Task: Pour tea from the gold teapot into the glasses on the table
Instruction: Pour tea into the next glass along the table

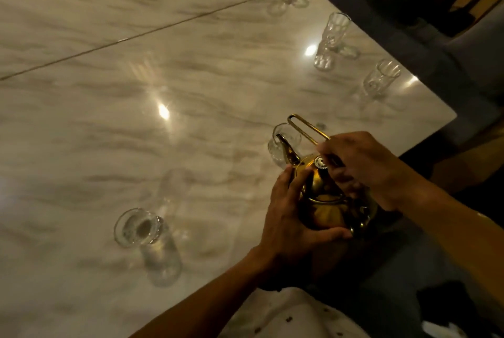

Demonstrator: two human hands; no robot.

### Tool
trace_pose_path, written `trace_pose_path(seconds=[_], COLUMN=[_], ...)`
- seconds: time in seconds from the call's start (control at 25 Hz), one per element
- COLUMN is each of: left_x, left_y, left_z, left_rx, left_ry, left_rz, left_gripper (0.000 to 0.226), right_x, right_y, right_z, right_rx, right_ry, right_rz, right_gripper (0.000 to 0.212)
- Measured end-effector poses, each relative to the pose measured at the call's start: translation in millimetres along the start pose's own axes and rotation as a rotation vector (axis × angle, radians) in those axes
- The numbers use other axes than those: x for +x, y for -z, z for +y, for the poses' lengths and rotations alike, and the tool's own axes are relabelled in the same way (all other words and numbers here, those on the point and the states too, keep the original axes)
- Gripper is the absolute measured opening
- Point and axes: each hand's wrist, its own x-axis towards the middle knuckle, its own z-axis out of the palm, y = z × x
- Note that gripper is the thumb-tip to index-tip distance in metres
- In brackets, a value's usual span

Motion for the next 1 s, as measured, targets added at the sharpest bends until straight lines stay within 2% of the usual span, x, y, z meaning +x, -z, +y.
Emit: trace_pose_path(seconds=[0.16, 0.44, 0.64, 0.84, 1.0], left_x=[16.2, 34.4, 40.7, 46.1, 49.2], left_y=[-21.2, -31.6, -33.7, -33.3, -31.2], left_z=[5.4, 19.4, 25.3, 29.5, 32.7], left_rx=[-0.045, -0.157, -0.230, -0.294, -0.330], left_ry=[0.033, 0.104, 0.169, 0.155, 0.165], left_rz=[0.011, 0.013, 0.010, 0.041, 0.050], left_gripper=[0.110, 0.101, 0.098, 0.084, 0.083], right_x=[23.7, 59.9, 73.7, 82.4, 87.7], right_y=[29.3, 42.1, 40.8, 35.4, 30.2], right_z=[-6.1, -25.0, -41.4, -51.5, -58.5], right_rx=[-0.079, -0.172, -0.254, -0.312, -0.351], right_ry=[-0.033, -0.233, -0.315, -0.338, -0.388], right_rz=[-0.076, -0.091, -0.119, -0.111, -0.109], right_gripper=[0.031, 0.021, 0.021, 0.023, 0.026])
